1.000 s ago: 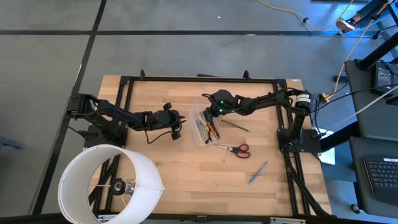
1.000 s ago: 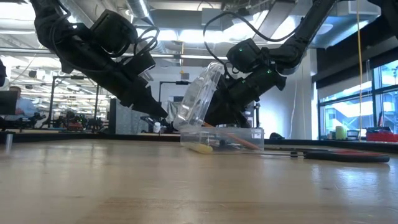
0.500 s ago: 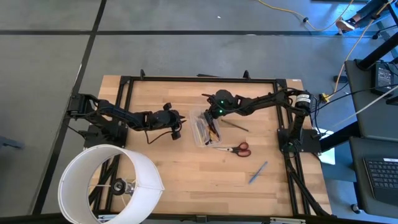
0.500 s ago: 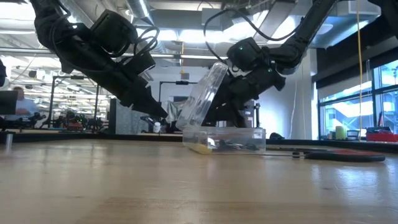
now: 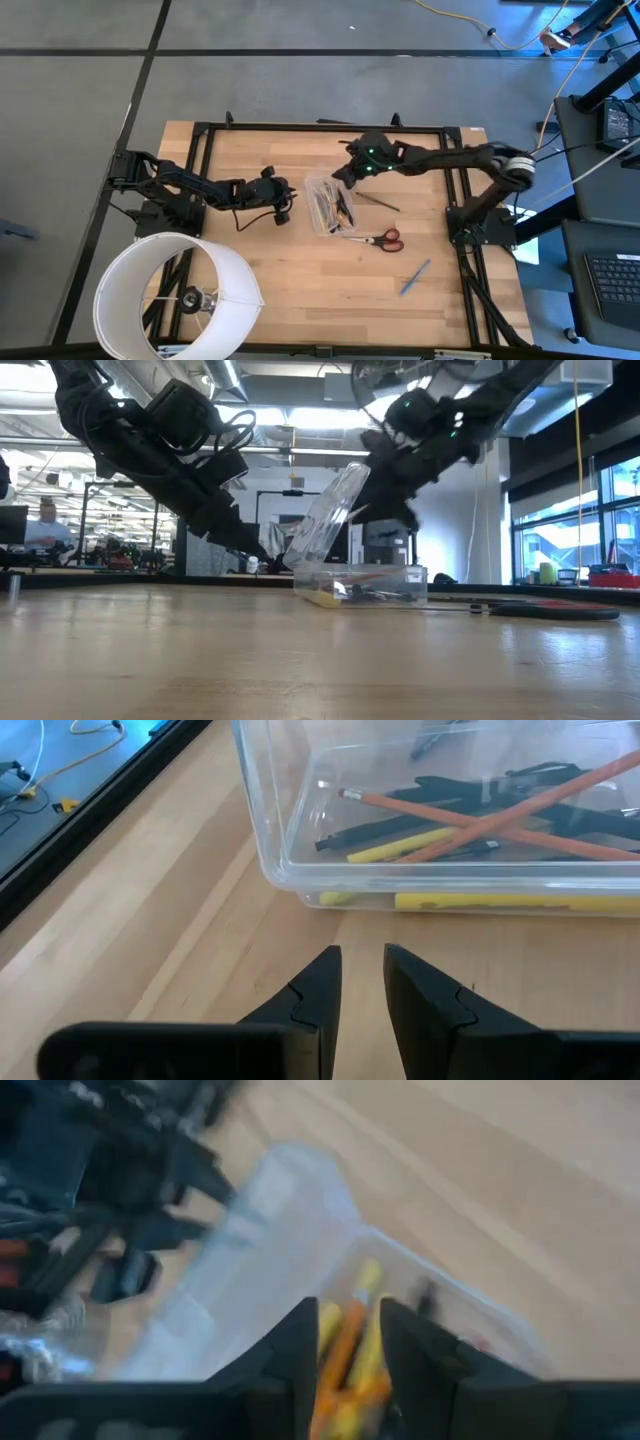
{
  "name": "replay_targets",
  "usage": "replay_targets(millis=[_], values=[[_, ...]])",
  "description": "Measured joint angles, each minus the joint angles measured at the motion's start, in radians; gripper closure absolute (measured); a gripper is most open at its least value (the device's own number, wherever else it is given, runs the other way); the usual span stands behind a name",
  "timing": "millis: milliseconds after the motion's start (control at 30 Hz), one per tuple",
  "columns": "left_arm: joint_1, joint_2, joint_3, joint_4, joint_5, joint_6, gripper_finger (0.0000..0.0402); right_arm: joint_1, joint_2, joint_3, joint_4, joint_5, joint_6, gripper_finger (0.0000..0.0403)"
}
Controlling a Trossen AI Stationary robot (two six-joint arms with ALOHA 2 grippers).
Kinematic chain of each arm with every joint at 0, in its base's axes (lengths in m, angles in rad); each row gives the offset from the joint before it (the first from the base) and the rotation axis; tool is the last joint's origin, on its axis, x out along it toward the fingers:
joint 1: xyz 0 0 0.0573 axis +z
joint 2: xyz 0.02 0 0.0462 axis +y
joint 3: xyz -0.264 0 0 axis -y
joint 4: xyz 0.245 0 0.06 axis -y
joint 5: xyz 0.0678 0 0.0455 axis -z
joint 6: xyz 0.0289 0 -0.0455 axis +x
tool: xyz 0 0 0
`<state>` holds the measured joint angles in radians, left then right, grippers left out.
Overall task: Pick & place school supplies into a supply box
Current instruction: Put the black scissors into the transparent supply box
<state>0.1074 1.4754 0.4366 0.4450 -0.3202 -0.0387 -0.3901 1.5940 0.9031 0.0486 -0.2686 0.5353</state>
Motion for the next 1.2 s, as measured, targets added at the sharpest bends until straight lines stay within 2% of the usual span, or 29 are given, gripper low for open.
replay_targets(millis=[167, 267, 400, 567, 700, 900, 1000, 1200], values=[[0.0, 0.0, 0.0, 0.002, -0.001, 0.0, 0.0329, 0.002, -0.164, 0.0, -0.306, 0.031, -0.151, 0.0291], [0.0, 0.0, 0.0, 0.002, -0.002, -0.001, 0.0329, 0.04, -0.256, 0.0, -0.469, 0.053, -0.18, 0.0291], [0.0, 0.0, 0.0, 0.0, -0.001, -0.009, 0.0329, 0.108, -0.353, 0.0, -0.6, 0.091, -0.197, 0.0291], [0.0, 0.0, 0.0, 0.0, -0.001, 0.007, 0.0329, 0.242, -0.42, 0.0, -0.718, 0.107, -0.343, 0.0291], [0.0, 0.0, 0.0, 0.0, 0.0, 0.011, 0.0329, 0.373, -0.411, 0.0, -0.778, 0.186, -0.388, 0.0291], [0.0, 0.0, 0.0, 0.0, 0.0, 0.01, 0.0329, 0.535, -0.356, 0.0, -0.805, 0.189, -0.384, 0.0291], [0.0, 0.0, 0.0, 0.0, 0.0, 0.01, 0.0329, 0.595, -0.311, 0.0, -0.804, 0.199, -0.352, 0.0291], [0.0, 0.0, 0.0, 0.0, 0.0, 0.009, 0.0329, 0.657, -0.181, 0.0, -0.84, 0.309, -0.282, 0.0291]])
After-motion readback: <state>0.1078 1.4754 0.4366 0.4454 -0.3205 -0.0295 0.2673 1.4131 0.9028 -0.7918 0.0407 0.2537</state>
